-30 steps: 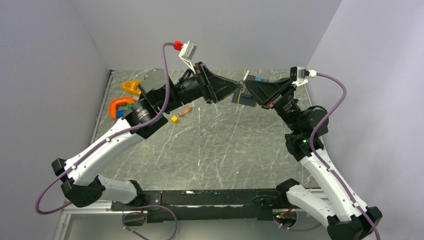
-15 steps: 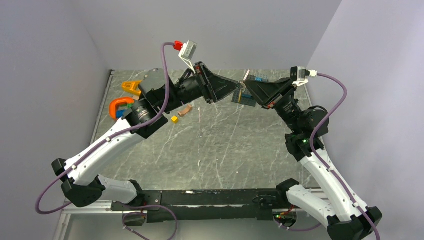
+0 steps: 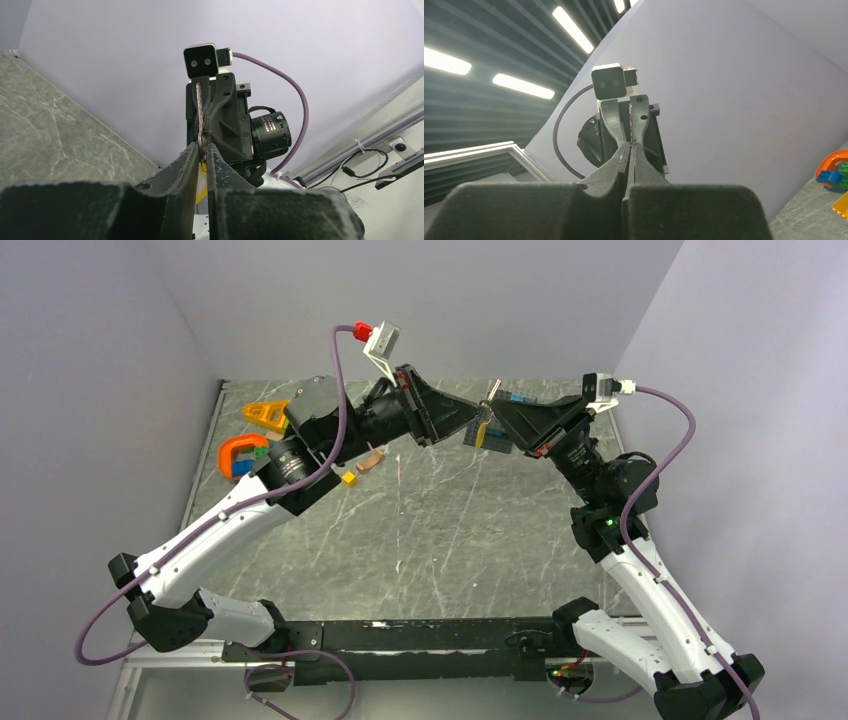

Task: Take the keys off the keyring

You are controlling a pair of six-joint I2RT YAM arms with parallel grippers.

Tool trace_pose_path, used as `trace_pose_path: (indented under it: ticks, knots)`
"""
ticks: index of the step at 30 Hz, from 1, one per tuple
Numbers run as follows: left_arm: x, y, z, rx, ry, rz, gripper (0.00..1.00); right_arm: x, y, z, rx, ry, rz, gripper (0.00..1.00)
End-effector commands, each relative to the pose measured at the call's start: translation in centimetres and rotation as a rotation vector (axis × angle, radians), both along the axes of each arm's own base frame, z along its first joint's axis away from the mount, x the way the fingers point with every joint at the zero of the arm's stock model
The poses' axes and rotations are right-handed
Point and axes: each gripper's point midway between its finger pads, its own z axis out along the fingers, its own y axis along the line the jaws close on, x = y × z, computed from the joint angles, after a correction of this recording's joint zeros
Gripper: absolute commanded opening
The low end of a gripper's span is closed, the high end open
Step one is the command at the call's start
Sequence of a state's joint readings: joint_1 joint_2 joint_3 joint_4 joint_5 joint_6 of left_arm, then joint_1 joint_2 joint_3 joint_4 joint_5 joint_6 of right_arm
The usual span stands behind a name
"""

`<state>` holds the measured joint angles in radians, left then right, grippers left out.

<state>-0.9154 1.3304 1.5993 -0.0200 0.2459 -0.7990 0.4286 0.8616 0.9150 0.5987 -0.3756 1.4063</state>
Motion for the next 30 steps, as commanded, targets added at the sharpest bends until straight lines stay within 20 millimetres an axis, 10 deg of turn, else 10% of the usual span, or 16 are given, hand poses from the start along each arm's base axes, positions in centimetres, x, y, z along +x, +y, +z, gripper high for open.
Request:
trace_pose_path:
  ticks: [1, 14, 26, 30]
  knots:
    - [-0.5, 0.4, 2.5, -0.057, -0.041, -0.004, 0.17, -1.8, -0.6, 1.9, 0.029, -0.077, 0.009, 0.00]
    - [-0.1, 0.6, 1.9, -0.022, -0.024, 0.023, 0.00, -2.2, -0.4, 1.5, 0.022, -0.092, 0.031, 0.00]
    - [-0.6, 3.2, -1.0, 0.115, -0.002, 0.093, 0.00, -2.8, 0.5, -0.1, -0.100, -0.091, 0.058, 0.88]
    - [-1.3, 4.6, -1.5, 0.207, -0.019, 0.066, 0.00, -2.8, 0.9, -2.0, -0.287, -0.097, 0.002, 1.00]
